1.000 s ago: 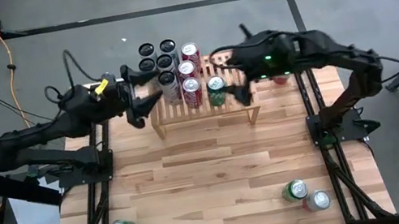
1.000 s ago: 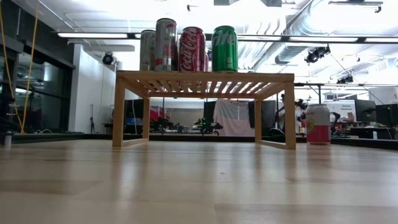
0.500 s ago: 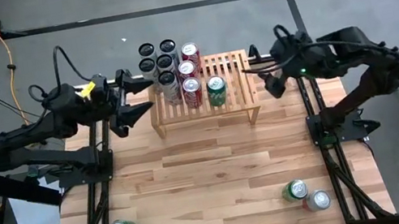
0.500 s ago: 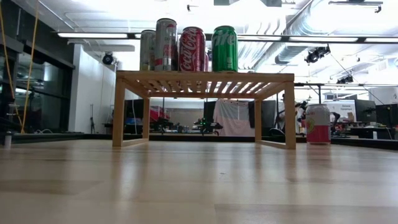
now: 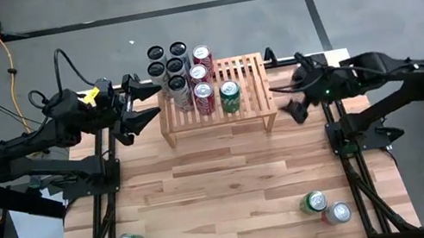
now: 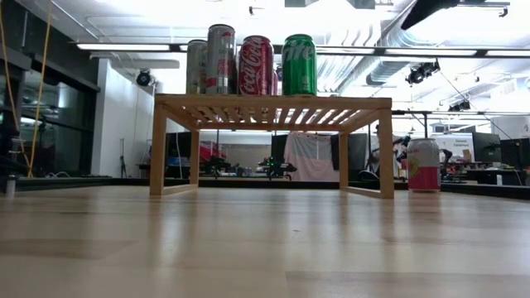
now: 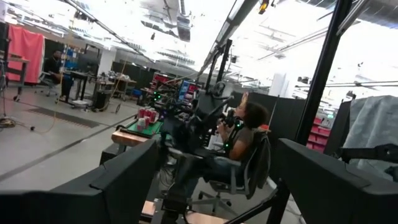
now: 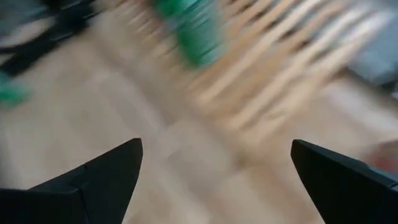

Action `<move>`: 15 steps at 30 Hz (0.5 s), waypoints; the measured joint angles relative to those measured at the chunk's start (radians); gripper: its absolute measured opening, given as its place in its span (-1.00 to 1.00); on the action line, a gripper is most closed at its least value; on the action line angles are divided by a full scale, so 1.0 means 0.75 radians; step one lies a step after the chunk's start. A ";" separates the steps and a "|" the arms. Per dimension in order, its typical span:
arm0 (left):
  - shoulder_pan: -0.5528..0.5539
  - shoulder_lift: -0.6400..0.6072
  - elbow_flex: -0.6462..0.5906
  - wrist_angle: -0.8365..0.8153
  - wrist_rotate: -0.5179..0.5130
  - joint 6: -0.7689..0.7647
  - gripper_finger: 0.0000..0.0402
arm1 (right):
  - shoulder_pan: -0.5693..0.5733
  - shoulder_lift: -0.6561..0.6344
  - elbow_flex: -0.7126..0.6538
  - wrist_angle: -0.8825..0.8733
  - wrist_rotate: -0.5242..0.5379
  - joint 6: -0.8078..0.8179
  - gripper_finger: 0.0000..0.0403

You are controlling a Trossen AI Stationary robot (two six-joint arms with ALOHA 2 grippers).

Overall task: Place canned beverage on shelf
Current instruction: Put the right green soda can on the shelf aligned with other green soda can

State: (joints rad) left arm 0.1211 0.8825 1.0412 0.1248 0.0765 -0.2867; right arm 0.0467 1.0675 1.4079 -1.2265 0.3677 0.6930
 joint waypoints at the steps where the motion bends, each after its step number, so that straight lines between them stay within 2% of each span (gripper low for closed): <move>1: 0.000 0.000 0.000 0.000 0.000 0.000 0.61 | 0.000 -0.014 -0.028 0.039 -0.106 0.010 0.97; 3: 0.000 0.000 0.000 0.000 -0.001 0.000 0.61 | 0.005 -0.017 -0.056 0.070 -0.316 0.051 0.97; 5: 0.001 0.000 0.000 0.000 -0.001 0.001 0.61 | 0.037 -0.004 -0.065 0.049 -0.466 0.133 0.97; 10: 0.001 0.000 0.000 -0.001 -0.001 0.001 0.61 | 0.214 0.068 -0.065 -0.079 -0.596 0.355 0.97; 15: 0.001 0.000 0.000 -0.001 -0.003 0.001 0.61 | 0.442 0.196 -0.065 -0.202 -0.696 0.765 0.97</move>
State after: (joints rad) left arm 0.1215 0.8825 1.0412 0.1238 0.0742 -0.2863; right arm 0.3782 1.2145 1.3594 -1.3777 -0.1545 1.2670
